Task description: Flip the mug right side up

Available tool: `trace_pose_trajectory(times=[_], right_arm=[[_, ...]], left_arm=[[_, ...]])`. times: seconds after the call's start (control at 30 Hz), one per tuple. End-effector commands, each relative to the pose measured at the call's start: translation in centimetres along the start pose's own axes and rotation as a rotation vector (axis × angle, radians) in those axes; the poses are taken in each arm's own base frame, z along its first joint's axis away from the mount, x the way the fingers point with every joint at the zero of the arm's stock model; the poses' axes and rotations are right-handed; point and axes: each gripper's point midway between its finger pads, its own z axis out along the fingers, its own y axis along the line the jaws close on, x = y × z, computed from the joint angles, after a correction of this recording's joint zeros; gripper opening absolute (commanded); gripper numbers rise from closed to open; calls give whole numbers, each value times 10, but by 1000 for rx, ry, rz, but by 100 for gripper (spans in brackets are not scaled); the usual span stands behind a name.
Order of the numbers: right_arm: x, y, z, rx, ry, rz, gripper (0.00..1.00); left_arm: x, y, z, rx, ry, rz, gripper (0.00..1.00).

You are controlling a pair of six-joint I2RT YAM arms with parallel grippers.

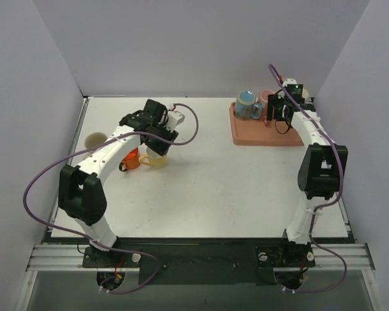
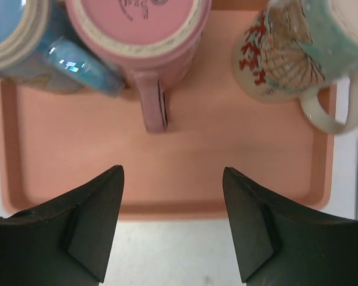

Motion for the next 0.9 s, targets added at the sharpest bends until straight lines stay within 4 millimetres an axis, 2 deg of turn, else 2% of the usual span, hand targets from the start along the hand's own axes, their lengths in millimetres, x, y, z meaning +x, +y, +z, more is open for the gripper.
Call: trace_pose_trajectory(times=[0.0,0.13,0.23,0.3,0.43,0.53,0.67,0.7,0.8,0.83,0.87], right_arm=[[-12,-15,30,66,17,-102,61],[-16,-14,54,57,16,-137,60],[-11,-13,75,52,32,-141,59],[-7,-13,85,66,53,-131,54],[-4,-13,98,64,61,-131,50],[-3,-9,104,36,57,-140,39],[-10,-7,97,20,41,-151,11],[-11,-8,95,21,40,-145,0],[-22,-14,65,51,12,-135,0],[-17,-15,58,56,18,-126,0],[-31,-16,42,62,-21,-117,0]], left_arm=[[-53,6,-81,-9,-236,8,59],[-66,8,-104,-16,-323,-24,59],[-70,13,-106,-26,-348,-59,59],[-70,15,-104,-27,-350,-82,59],[-75,20,-104,-25,-351,-96,59],[-77,23,-104,-30,-352,-99,59],[-79,25,-103,-27,-348,-106,59],[-80,23,-104,-18,-353,-107,59],[-81,17,-111,13,-369,-123,59],[-83,15,-119,19,-391,-145,59],[-86,13,-119,35,-417,-154,59]])
